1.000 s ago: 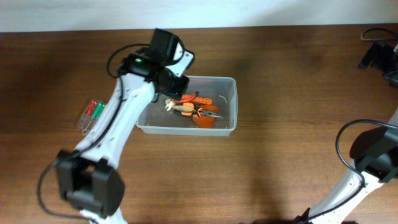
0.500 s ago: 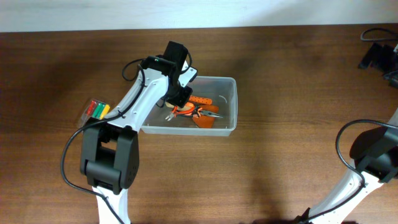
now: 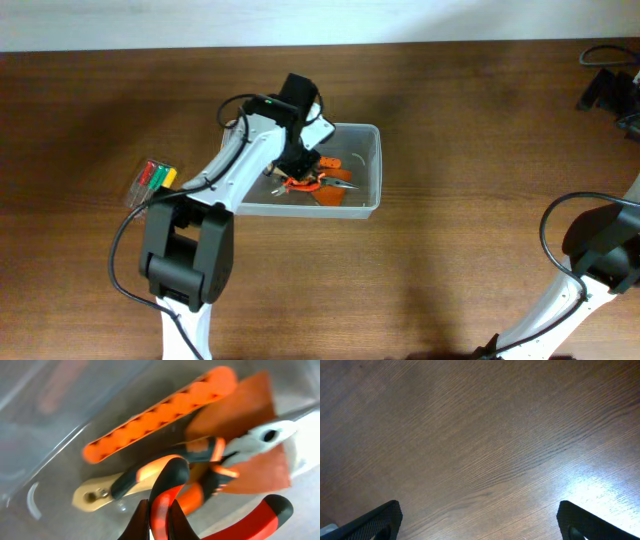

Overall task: Pack container
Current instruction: 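Open the left gripper to release the pliers and withdraw, then move the left gripper over the clear screwdriver case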

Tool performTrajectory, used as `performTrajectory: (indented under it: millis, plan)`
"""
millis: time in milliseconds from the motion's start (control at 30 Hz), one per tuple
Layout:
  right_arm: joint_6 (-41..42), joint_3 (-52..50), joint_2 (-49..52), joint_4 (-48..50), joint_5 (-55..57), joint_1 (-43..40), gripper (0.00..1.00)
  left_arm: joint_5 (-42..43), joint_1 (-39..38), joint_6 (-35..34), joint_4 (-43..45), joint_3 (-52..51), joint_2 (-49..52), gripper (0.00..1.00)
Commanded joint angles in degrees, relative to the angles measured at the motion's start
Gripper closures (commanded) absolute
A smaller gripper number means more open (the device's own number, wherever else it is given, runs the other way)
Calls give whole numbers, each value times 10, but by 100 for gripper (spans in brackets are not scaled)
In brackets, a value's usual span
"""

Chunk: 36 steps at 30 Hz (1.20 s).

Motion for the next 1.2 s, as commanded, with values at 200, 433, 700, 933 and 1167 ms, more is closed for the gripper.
performTrajectory:
  millis: [200,433,700,933,1167]
  plan:
    - [5,-2,-1,0,-3,1,1,-2,-18,76,-1,2,5,90]
    - [5,-2,-1,0,-3,1,2,9,-18,73,-3,2,5,71]
    - [5,-2,-1,0,-3,1,1,28,-18,58,-31,37,-8,70]
    - [5,-2,-1,0,-3,1,1,-23,5,-62,-83,152,-66,64]
    - [5,-2,-1,0,-3,1,1,-157,92,-224,-153,176,-125,39]
